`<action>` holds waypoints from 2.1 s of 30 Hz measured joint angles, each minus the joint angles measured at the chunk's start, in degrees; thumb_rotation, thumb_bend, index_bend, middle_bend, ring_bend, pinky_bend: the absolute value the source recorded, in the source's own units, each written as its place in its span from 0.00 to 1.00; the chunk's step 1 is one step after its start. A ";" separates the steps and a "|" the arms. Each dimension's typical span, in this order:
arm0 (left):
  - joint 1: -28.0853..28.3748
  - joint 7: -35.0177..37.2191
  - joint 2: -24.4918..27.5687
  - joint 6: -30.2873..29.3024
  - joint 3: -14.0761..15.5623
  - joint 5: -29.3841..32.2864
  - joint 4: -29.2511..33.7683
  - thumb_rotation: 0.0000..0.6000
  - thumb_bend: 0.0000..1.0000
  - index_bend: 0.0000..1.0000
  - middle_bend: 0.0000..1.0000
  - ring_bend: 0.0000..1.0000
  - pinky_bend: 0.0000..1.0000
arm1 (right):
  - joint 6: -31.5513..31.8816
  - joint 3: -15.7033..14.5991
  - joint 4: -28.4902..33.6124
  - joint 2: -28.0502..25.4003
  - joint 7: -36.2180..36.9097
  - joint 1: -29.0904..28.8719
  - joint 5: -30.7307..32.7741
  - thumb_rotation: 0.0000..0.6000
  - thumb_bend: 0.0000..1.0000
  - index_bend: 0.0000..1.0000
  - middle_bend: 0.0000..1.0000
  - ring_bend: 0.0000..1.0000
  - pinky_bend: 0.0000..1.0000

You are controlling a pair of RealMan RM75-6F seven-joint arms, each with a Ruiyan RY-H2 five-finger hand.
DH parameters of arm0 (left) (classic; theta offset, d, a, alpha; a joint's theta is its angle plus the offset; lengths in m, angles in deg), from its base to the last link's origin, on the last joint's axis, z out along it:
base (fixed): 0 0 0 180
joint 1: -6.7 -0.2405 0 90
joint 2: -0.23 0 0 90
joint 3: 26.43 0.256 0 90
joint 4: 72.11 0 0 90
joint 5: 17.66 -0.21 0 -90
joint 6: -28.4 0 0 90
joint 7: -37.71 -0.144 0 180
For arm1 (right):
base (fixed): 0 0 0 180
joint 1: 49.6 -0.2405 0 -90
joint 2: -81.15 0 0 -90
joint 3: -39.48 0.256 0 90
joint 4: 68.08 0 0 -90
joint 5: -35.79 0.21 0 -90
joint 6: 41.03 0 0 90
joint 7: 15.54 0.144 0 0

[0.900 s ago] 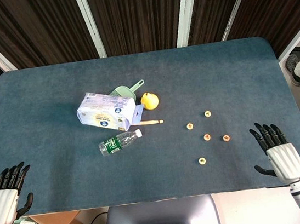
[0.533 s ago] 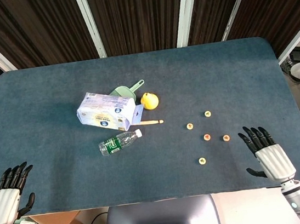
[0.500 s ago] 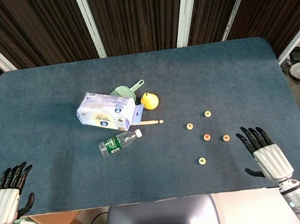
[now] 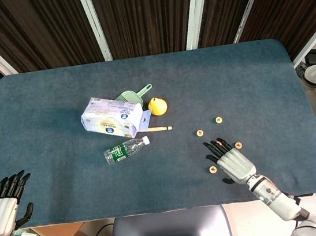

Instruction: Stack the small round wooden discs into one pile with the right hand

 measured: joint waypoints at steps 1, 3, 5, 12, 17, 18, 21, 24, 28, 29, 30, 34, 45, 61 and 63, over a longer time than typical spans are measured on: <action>0.02 0.01 0.03 0.00 0.05 -0.17 0.02 1.00 0.50 0.00 0.00 0.00 0.00 | -0.47 -0.03 -0.76 0.70 -0.15 -0.49 0.06 1.00 0.28 0.47 0.00 0.00 0.00; 0.07 -0.03 0.06 0.04 0.23 -0.47 0.05 1.00 0.50 0.00 0.00 0.00 0.00 | -1.23 -0.19 -2.40 2.21 -0.24 -1.20 0.11 1.00 0.31 0.50 0.00 0.00 0.00; 0.08 -0.29 0.05 0.10 0.26 -0.44 0.10 1.00 0.50 0.00 0.00 0.00 0.00 | -1.03 -0.43 -3.77 3.30 0.02 -1.57 -0.20 1.00 0.34 0.53 0.00 0.00 0.00; -0.16 -0.23 -0.22 -0.73 0.09 -0.52 -0.16 1.00 0.50 0.00 0.00 0.00 0.00 | 0.11 -1.46 -7.66 5.00 3.05 -2.46 -1.29 1.00 0.40 0.56 0.00 0.00 0.00; -0.17 -0.25 -0.30 -0.76 0.14 -0.64 -0.21 1.00 0.50 0.00 0.00 0.00 0.00 | -0.34 -2.10 -8.91 5.75 2.71 -3.02 -0.64 1.00 0.40 0.56 0.00 0.00 0.00; -0.17 -0.29 -0.33 -0.77 0.16 -0.69 -0.21 1.00 0.50 0.00 0.00 0.00 0.00 | -0.33 -2.19 -8.98 5.84 2.63 -3.06 -0.54 1.00 0.40 0.56 0.00 0.00 0.00; -0.06 -0.18 -0.47 -0.84 0.04 -0.80 -0.47 1.00 0.50 0.00 0.00 0.00 0.00 | -0.29 -2.35 -9.05 5.91 2.55 -3.16 -0.14 1.00 0.43 0.56 0.00 0.00 0.00; -0.09 0.19 -0.57 -1.13 0.00 -0.94 -0.70 1.00 0.50 0.00 0.00 0.00 0.00 | -0.32 -2.31 -8.99 5.91 2.35 -3.23 0.51 1.00 0.46 0.56 0.00 0.00 0.00; -0.05 0.59 -0.52 -0.94 0.03 -0.89 -0.73 1.00 0.50 0.00 0.00 0.00 0.00 | -0.39 -2.23 -8.89 5.90 1.99 -3.35 1.39 1.00 0.46 0.56 0.00 0.00 0.00; 0.00 0.73 -0.49 -0.77 0.02 -0.78 -0.73 1.00 0.50 0.00 0.00 0.00 0.00 | -0.56 -2.25 -8.92 5.92 1.86 -3.39 1.68 1.00 0.46 0.56 0.00 0.00 0.00; 0.05 0.78 -0.45 -0.59 -0.01 -0.56 -0.72 1.00 0.50 0.00 0.00 0.00 0.00 | -0.77 -2.27 -8.93 5.94 1.75 -3.44 1.93 1.00 0.46 0.56 0.00 0.00 0.00; 0.08 0.83 -0.35 -0.57 -0.05 -0.49 -0.56 1.00 0.50 0.00 0.00 0.00 0.00 | -1.24 -2.39 -8.97 6.17 1.31 -3.67 2.77 1.00 0.46 0.56 0.00 0.00 0.00; 0.13 0.74 -0.30 -0.40 0.05 -0.47 -0.50 1.00 0.50 0.00 0.00 0.00 0.00 | -1.28 -2.70 -8.88 6.28 0.18 -3.79 4.11 1.00 0.46 0.64 0.00 0.00 0.00; 0.21 -0.04 -0.39 0.15 -0.21 0.64 -0.03 1.00 0.50 0.00 0.00 0.00 0.00 | 1.04 2.18 -7.93 4.09 0.85 -4.98 7.89 1.00 0.47 0.67 0.00 0.00 0.00; 0.20 -0.05 -0.44 0.12 -0.22 0.63 -0.03 1.00 0.50 0.00 0.00 0.00 0.00 | -0.25 2.88 -8.29 3.99 0.27 -5.60 9.85 1.00 0.47 0.67 0.00 0.00 0.00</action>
